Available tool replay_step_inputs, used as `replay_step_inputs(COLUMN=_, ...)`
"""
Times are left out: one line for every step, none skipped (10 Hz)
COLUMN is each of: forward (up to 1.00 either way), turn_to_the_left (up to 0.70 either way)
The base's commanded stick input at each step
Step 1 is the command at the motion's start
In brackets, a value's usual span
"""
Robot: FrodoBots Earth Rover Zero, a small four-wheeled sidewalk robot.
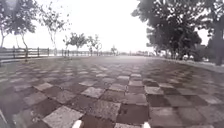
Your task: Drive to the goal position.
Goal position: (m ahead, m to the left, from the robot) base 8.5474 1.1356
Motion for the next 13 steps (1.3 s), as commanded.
replay_step_inputs(forward=0.85, turn_to_the_left=0.0)
replay_step_inputs(forward=0.85, turn_to_the_left=0.0)
replay_step_inputs(forward=0.85, turn_to_the_left=0.0)
replay_step_inputs(forward=0.85, turn_to_the_left=0.0)
replay_step_inputs(forward=0.85, turn_to_the_left=0.0)
replay_step_inputs(forward=0.85, turn_to_the_left=0.0)
replay_step_inputs(forward=0.85, turn_to_the_left=0.0)
replay_step_inputs(forward=0.85, turn_to_the_left=0.0)
replay_step_inputs(forward=0.85, turn_to_the_left=0.0)
replay_step_inputs(forward=0.85, turn_to_the_left=0.0)
replay_step_inputs(forward=0.85, turn_to_the_left=0.0)
replay_step_inputs(forward=0.85, turn_to_the_left=0.0)
replay_step_inputs(forward=0.85, turn_to_the_left=0.0)
